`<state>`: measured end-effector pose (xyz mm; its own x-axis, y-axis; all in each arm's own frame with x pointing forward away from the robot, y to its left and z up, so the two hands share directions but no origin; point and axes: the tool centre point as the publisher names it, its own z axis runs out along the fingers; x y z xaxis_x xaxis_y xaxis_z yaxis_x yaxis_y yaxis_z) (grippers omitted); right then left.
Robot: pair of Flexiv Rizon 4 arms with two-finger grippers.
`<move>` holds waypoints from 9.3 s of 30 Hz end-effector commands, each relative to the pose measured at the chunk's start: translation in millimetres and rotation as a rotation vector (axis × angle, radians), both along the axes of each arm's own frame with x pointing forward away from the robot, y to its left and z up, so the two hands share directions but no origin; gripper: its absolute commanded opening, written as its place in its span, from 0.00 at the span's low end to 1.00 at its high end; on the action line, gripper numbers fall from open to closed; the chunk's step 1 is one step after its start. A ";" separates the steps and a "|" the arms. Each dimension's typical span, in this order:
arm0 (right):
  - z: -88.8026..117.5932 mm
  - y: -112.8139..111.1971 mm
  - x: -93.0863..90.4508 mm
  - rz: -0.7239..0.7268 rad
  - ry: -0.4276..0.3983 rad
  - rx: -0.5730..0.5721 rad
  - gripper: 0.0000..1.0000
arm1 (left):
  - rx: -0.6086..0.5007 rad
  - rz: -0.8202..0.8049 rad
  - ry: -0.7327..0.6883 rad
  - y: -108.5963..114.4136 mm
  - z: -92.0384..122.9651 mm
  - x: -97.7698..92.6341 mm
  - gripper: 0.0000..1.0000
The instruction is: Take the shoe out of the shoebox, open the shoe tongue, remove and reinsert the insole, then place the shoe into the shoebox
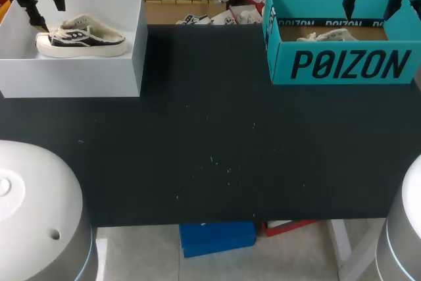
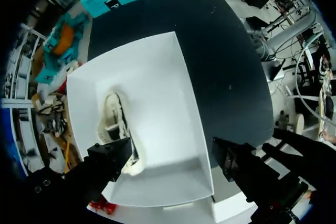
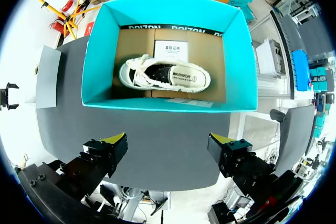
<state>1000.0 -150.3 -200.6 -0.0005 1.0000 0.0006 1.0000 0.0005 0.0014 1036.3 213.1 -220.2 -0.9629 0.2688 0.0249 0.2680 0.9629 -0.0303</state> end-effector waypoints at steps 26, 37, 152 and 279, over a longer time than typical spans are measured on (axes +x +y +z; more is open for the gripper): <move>0.2 0.0 -0.1 0.000 0.001 0.000 1.00 | -0.008 0.263 -0.053 14.3 -71.3 79.5 1.00; 0.2 0.0 -0.1 0.000 0.001 0.000 1.00 | 0.030 0.272 -0.073 13.8 -105.3 113.8 1.00; 0.2 0.0 -0.1 0.000 0.001 0.000 1.00 | -0.048 0.114 -0.351 -259.0 76.9 -196.3 0.00; 0.2 0.0 -0.1 0.000 0.001 0.000 1.00 | -0.603 0.214 0.100 -223.0 -84.0 -261.6 1.00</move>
